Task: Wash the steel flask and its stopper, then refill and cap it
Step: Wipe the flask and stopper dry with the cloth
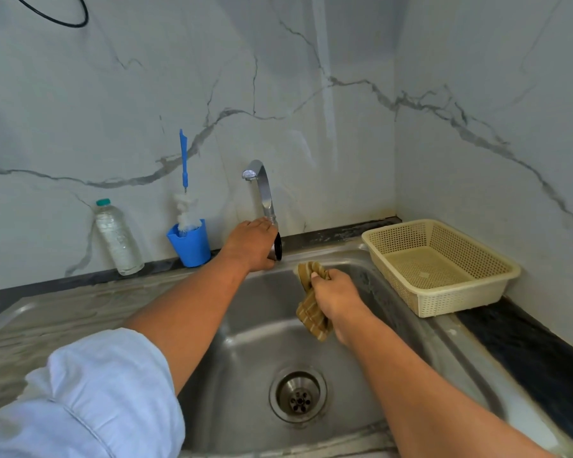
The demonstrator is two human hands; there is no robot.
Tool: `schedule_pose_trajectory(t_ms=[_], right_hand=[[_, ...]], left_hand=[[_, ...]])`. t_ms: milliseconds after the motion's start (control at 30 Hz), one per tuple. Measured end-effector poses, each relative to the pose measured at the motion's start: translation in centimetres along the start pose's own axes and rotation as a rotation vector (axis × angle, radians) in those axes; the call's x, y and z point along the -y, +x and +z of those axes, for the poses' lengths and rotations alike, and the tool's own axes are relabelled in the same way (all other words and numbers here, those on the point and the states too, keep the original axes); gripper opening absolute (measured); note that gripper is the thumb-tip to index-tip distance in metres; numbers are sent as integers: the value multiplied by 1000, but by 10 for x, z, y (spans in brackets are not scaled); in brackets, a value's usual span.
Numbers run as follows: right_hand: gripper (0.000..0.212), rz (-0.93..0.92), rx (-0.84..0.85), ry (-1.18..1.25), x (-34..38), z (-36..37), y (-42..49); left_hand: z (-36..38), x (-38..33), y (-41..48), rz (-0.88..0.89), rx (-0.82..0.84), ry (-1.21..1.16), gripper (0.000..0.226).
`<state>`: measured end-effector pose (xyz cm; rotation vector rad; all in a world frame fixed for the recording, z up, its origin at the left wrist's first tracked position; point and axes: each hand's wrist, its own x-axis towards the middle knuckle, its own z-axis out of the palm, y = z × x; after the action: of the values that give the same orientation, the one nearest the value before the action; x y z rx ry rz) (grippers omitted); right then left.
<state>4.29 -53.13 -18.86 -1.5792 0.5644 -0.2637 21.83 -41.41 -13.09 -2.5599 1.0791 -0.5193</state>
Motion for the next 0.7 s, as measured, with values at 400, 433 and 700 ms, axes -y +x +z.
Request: schedule_pose_trajectory(t_ms=[400,433,700], right_hand=[[25,33,22,7,3,0,-4],[25,37,22,7,3,1,-3],[25,51,23,-5,6,-3,-7]], left_hand=[[18,10,-35,-371,92,-990,95],[18,9,-36,-385,91,-1020,98],[14,2,-32,-356,192,-1178,88]])
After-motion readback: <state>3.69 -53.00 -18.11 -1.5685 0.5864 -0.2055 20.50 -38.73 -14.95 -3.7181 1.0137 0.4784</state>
